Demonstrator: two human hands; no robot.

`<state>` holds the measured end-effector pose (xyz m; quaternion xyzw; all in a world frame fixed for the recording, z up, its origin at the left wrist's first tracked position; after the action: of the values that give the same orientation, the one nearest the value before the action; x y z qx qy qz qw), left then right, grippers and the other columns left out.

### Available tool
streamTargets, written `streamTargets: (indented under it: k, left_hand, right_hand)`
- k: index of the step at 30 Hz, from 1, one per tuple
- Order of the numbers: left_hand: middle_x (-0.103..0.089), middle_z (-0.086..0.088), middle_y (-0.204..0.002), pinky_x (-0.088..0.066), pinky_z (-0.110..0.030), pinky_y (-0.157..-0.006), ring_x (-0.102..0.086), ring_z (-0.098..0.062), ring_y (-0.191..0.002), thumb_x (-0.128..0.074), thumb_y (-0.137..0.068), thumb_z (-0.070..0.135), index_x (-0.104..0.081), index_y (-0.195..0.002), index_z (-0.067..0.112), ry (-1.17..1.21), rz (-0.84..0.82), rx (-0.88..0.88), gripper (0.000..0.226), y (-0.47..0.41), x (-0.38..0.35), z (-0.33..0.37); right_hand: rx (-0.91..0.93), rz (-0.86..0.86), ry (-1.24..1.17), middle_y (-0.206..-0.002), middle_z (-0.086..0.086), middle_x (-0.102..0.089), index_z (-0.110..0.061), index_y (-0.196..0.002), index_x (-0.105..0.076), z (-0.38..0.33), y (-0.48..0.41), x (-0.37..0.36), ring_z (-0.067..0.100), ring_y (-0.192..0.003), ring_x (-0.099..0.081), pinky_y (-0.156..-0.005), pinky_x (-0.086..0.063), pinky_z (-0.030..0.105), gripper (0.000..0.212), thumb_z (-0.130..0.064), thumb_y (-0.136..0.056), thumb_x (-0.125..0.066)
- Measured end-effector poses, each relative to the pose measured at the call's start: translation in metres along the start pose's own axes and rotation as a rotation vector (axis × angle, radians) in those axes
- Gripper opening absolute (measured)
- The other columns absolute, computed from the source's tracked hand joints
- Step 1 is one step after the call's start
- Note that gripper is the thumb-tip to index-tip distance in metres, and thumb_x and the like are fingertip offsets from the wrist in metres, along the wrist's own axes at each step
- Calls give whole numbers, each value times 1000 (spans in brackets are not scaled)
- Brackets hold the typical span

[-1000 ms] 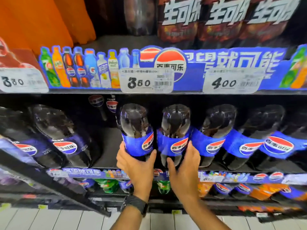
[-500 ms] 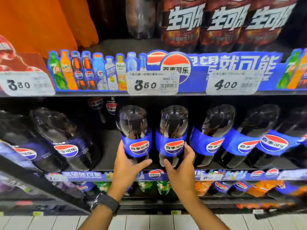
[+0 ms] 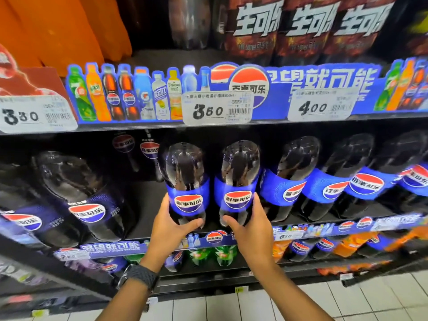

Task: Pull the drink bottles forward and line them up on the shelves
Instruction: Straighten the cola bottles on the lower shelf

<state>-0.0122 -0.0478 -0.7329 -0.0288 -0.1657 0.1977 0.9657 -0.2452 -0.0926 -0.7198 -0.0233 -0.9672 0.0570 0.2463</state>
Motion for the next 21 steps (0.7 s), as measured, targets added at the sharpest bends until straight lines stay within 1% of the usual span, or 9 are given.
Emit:
streamTargets:
  k: [3,5,8,10,12,15,18,20,21]
  left_hand:
    - [-59,18,-125,-47,-11,-86,-57,0,-113,-91,-53,38,-36,-137,37,15,17,-29,101,5,-3,7]
    - [-49,13,-135,-43,-23,-97,-49,-5,-123,-92,-52,33,-30,-140,34,7,175,-4,107,18,6,7]
    - [-48,3,-114,-43,-20,-87,-54,-18,-103,-83,-63,43,-43,-110,39,-51,472,-70,62,56,5,29]
    - [-48,7,-99,-43,-17,-77,-55,-16,-88,-76,-76,39,-44,-97,40,-61,401,-147,38,72,-32,52]
    - [-53,11,-103,-44,-19,-81,-57,-11,-92,-69,-79,29,-51,-105,33,-61,230,-203,32,82,-88,72]
    - [-49,12,-136,-41,-25,-102,-50,-7,-122,-72,-80,22,-45,-134,25,-63,96,-142,60,85,-160,86]
    - [-22,21,-153,-29,-34,-114,-26,0,-139,-71,-82,23,-18,-150,30,-3,97,1,87,77,-207,95]
    - [-11,27,-154,-26,-30,-115,-17,7,-140,-71,-82,26,-6,-151,34,24,133,29,94,71,-225,104]
    - [-8,29,-154,-25,-22,-113,-14,11,-139,-71,-82,28,-2,-151,38,36,159,39,97,69,-232,107]
  right_hand:
    - [65,-81,-60,-132,-22,-49,-31,-141,-34,-3,0,6,-8,-121,-44,-96,-42,14,85,-38,-71,-81]
    - [112,-106,-7,-132,-21,-47,-28,-141,-37,3,2,27,-7,-121,-43,-98,-41,18,77,-40,-75,-76]
    - [166,-78,80,-109,-17,-64,-26,-119,-58,30,-4,86,-3,-101,-59,-87,-49,19,41,-32,-81,-72]
    - [128,24,105,-95,-13,-67,-25,-108,-61,56,-17,136,3,-91,-64,-79,-49,14,30,-23,-80,-73]
    - [66,151,102,-99,-5,-66,-18,-112,-59,83,-34,183,14,-94,-64,-83,-49,22,36,-16,-80,-74]
    - [29,227,162,-116,5,-61,-12,-124,-52,106,-61,223,20,-108,-59,-92,-43,31,53,-18,-78,-76]
    - [88,58,96,-128,-2,-58,-17,-134,-46,105,-78,219,13,-119,-54,-100,-41,30,63,-23,-79,-75]
    - [181,-33,100,-142,-12,-46,-21,-145,-35,93,-81,207,4,-130,-43,-105,-37,23,75,-26,-81,-73]
    - [226,-72,83,-145,-21,-38,-25,-148,-27,87,-80,202,-5,-132,-36,-103,-34,13,79,-27,-83,-71]
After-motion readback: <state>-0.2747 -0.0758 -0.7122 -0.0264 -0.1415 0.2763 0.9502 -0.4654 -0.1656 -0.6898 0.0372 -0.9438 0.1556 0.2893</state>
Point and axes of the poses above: each hand's wrist, its own y-axis away from the middle knuckle, its own x-axis out of the back of the hand, z = x × y, the point moved 8 cm from there along -y, towards the middle knuckle
